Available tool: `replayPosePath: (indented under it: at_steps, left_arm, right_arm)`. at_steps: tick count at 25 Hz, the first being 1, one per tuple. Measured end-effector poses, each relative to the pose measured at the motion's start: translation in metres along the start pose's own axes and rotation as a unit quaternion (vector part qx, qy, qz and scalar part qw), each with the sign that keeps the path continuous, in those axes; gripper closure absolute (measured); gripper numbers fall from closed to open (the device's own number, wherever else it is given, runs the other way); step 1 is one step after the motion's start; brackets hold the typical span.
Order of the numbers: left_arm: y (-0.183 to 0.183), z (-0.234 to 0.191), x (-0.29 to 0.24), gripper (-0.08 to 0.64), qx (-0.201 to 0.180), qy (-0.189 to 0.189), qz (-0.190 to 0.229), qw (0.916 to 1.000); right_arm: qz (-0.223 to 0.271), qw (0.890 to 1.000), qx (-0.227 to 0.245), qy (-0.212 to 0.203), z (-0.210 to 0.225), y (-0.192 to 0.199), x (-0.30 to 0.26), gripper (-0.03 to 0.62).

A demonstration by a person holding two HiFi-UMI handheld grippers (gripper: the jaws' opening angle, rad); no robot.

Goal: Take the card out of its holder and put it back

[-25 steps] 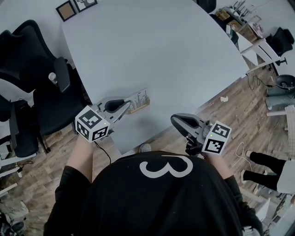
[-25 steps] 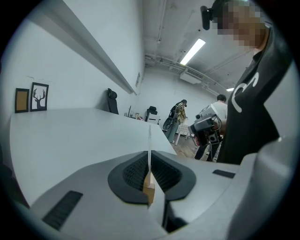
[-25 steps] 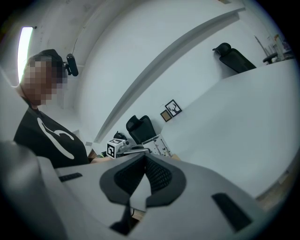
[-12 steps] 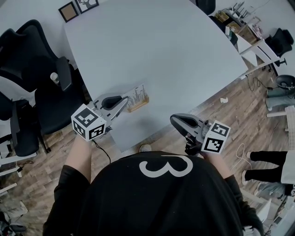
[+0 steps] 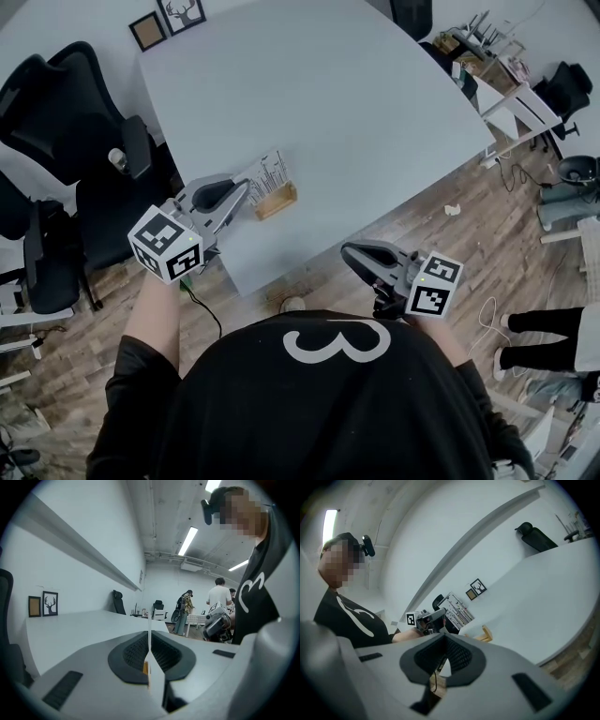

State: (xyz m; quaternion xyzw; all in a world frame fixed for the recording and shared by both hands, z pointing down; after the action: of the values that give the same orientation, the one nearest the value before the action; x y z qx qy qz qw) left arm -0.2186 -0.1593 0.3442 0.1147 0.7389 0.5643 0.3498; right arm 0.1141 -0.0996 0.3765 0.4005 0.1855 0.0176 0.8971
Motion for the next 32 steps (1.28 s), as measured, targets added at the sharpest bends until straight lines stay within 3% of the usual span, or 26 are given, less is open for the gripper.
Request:
replayPosePath:
  at_steps: [6,13,20,32]
  left_arm:
    - [-0.013,0.035,0.017,0.535,-0.004,0.007,0.009,0.9999]
    - [-0.02,0.092,0.035,0.535,0.043,0.041,0.025,0.9979]
    - [-0.02,0.157,0.032,0.535,0.064,0.066,0.0,0.9958]
    - [0.01,0.241,0.032,0.535,0.07,0.039,-0.034,0.9962]
  right_arm:
    - [0.011,1.0,0.008,-0.006,-0.013,0.008,0.015,0.583]
    - [0.022,1.0,0.018,-0.015,-0.036,0.022,0.04,0.583]
    - [0.038,0.999,0.023,-0.022,-0.052,0.037,0.071,0.583]
    - [0.048,0.997,0.035,-0.038,-0.075,0.066,0.103,0.583]
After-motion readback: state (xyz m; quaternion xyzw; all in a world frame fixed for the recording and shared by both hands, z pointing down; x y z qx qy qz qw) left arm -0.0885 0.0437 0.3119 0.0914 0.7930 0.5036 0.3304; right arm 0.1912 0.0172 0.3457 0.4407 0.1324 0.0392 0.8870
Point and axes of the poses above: the fingertips, and each gripper's own axes: x backward along the fingers, z to its right, y out of its underside, the point moved 10 cm from there along x, backward along the fingers, and after that the axes turned 12 degrees about -z, right-handed, at the moved point
